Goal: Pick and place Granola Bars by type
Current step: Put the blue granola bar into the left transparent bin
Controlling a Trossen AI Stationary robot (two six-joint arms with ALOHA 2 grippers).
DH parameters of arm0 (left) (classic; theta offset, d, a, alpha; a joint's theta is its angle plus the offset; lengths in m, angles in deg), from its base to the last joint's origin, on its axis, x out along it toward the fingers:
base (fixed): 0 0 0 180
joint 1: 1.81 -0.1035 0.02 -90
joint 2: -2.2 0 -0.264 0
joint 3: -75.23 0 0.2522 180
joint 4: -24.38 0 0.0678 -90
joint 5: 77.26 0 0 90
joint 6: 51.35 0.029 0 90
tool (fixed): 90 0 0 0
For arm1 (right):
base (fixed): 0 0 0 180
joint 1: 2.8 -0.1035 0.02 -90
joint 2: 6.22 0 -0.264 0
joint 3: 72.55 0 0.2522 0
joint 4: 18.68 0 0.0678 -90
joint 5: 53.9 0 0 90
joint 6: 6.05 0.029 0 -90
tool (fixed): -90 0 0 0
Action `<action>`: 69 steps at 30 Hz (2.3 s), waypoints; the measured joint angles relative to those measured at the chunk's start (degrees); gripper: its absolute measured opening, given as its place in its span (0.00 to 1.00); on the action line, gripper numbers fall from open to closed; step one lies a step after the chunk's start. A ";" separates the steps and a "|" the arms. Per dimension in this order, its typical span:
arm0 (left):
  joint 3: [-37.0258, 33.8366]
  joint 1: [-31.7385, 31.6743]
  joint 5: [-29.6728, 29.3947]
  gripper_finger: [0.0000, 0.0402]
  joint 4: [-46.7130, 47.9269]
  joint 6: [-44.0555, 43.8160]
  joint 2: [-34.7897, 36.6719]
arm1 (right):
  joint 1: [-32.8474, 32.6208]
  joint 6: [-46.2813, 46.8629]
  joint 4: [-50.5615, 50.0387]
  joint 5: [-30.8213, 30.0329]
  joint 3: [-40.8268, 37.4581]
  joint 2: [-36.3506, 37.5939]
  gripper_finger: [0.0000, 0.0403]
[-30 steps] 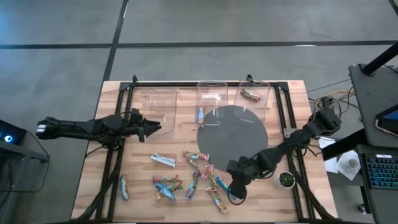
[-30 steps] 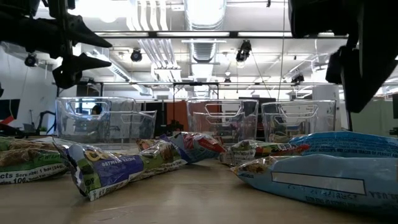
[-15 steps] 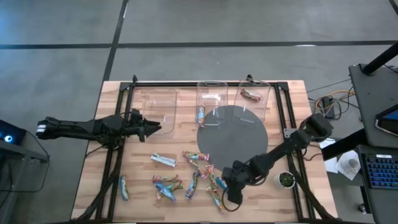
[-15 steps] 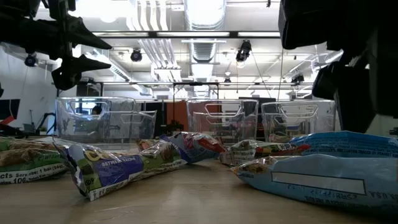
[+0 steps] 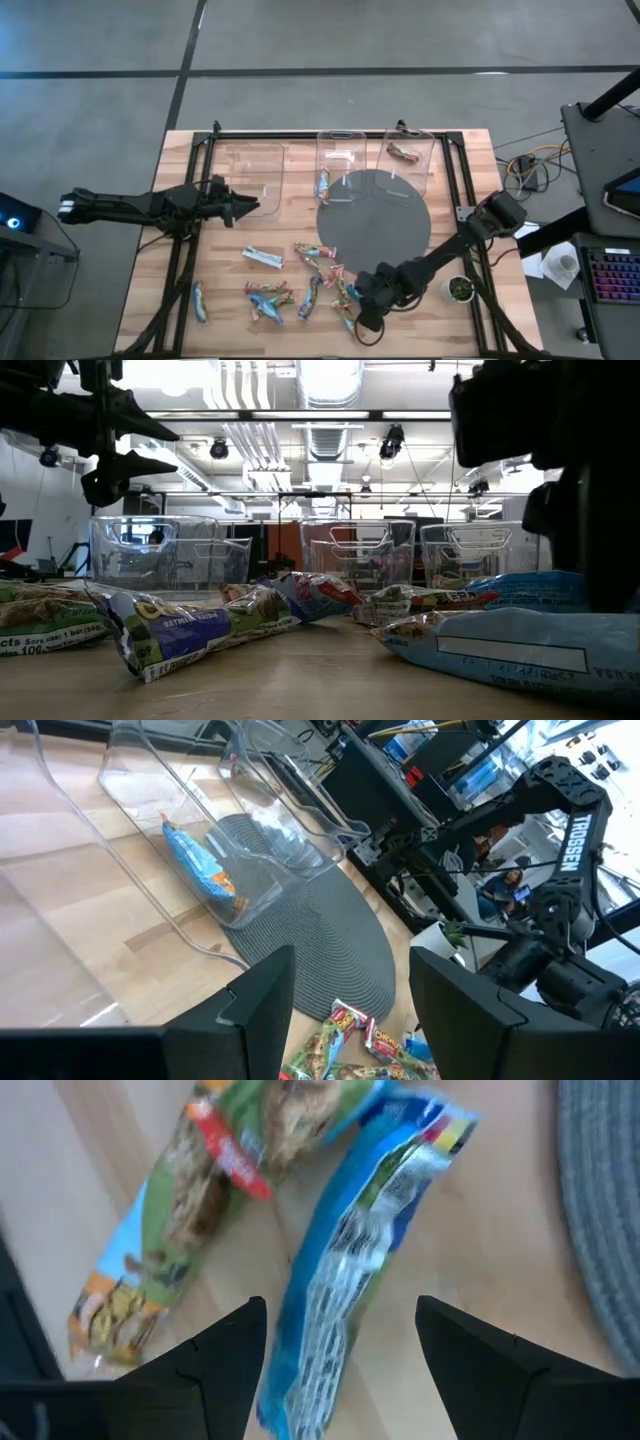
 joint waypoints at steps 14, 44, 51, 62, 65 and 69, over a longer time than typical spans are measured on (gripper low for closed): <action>-0.09 0.02 0.02 0.45 2.76 0.58 -0.55 | 0.04 13.74 -9.44 -1.29 7.74 -6.90 0.49; 4.32 -13.50 31.81 0.45 -8.60 -10.65 -7.96 | 24.62 -29.33 -9.72 -13.30 23.75 1.18 0.13; 7.79 -20.29 39.89 0.45 -8.86 -7.93 -15.50 | 28.25 -35.09 -6.36 -6.29 24.97 0.91 0.13; 19.77 -23.66 47.00 0.45 -8.37 3.85 -34.26 | 29.35 -34.75 -3.59 -5.09 25.50 0.91 0.13; 23.45 -23.78 47.65 0.45 -8.36 6.00 -37.05 | 29.41 -34.35 -4.76 -5.35 25.43 0.91 0.13; 26.48 -23.76 50.92 0.45 -7.92 7.36 -40.98 | 29.32 -34.48 -4.69 -5.70 25.41 0.91 0.13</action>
